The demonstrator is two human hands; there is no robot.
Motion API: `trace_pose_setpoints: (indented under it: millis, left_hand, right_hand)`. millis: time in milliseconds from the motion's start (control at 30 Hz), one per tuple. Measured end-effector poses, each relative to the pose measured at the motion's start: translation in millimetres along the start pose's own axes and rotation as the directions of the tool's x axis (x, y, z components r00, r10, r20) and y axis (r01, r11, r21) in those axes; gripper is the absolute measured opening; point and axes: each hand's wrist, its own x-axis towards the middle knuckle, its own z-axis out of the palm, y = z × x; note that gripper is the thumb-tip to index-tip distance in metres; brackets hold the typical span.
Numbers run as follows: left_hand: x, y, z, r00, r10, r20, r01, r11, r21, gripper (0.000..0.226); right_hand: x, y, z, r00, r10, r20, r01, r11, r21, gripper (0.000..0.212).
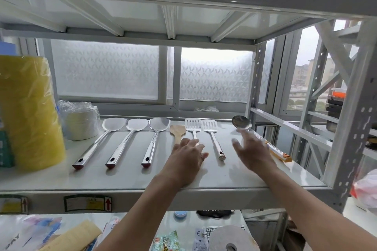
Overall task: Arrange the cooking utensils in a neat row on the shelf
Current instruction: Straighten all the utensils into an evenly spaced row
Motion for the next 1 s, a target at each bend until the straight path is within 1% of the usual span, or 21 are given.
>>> trace_pose_setpoints:
  millis: [33, 67, 100, 167, 200, 267, 333, 400, 500, 633, 1000]
  left_hand:
    - [0, 0, 0, 1.000, 0.001, -0.003, -0.001, 1.000, -0.003, 0.046]
    - [0, 1, 1, 1.000, 0.003, -0.003, -0.003, 1.000, -0.007, 0.046]
    - [0, 1, 1, 1.000, 0.004, -0.006, -0.004, 1.000, -0.012, 0.045]
    - [0, 2, 2, 1.000, 0.006, -0.022, -0.006, 1.000, -0.024, 0.044]
    - [0, 2, 2, 1.000, 0.006, -0.031, -0.007, 1.000, -0.028, 0.043]
    - [0, 1, 3, 0.999, 0.006, -0.047, -0.008, 0.999, -0.031, 0.041]
    - [0, 1, 3, 0.998, 0.006, -0.055, -0.008, 0.999, -0.036, 0.041]
    - [0, 1, 3, 0.998, 0.005, -0.055, -0.007, 0.999, -0.043, 0.042]
    - [-1, 1, 3, 0.998, 0.007, -0.055, -0.009, 0.999, -0.047, 0.042]
    - [0, 0, 3, 0.998, 0.021, -0.060, -0.023, 0.999, -0.046, 0.042]
    - [-2, 0, 2, 0.997, 0.020, -0.081, -0.025, 0.998, -0.058, 0.040]
  right_hand:
    - [1, 10, -6, 0.999, 0.012, -0.040, -0.017, 0.991, -0.132, 0.046]
    - [3, 20, -13, 0.998, 0.037, -0.050, -0.048, 0.971, -0.236, 0.046]
    - [5, 29, -21, 0.996, 0.079, -0.044, -0.089, 0.950, -0.300, 0.044]
    - [10, 45, -34, 0.987, 0.158, -0.025, -0.157, 0.927, -0.341, 0.034]
    - [12, 52, -39, 0.982, 0.190, -0.012, -0.183, 0.925, -0.334, 0.029]
    - [15, 63, -45, 0.970, 0.241, 0.039, -0.221, 0.932, -0.288, 0.028]
    - [15, 71, -45, 0.956, 0.270, 0.119, -0.235, 0.941, -0.244, 0.038]
    - [15, 74, -41, 0.953, 0.262, 0.153, -0.223, 0.947, -0.230, 0.047]
    - [13, 69, -33, 0.959, 0.224, 0.175, -0.189, 0.962, -0.195, 0.051]
    - [8, 63, -28, 0.969, 0.171, 0.179, -0.141, 0.976, -0.166, 0.050]
    - [-3, 65, -30, 0.978, 0.114, 0.177, -0.091, 0.987, -0.132, 0.052]
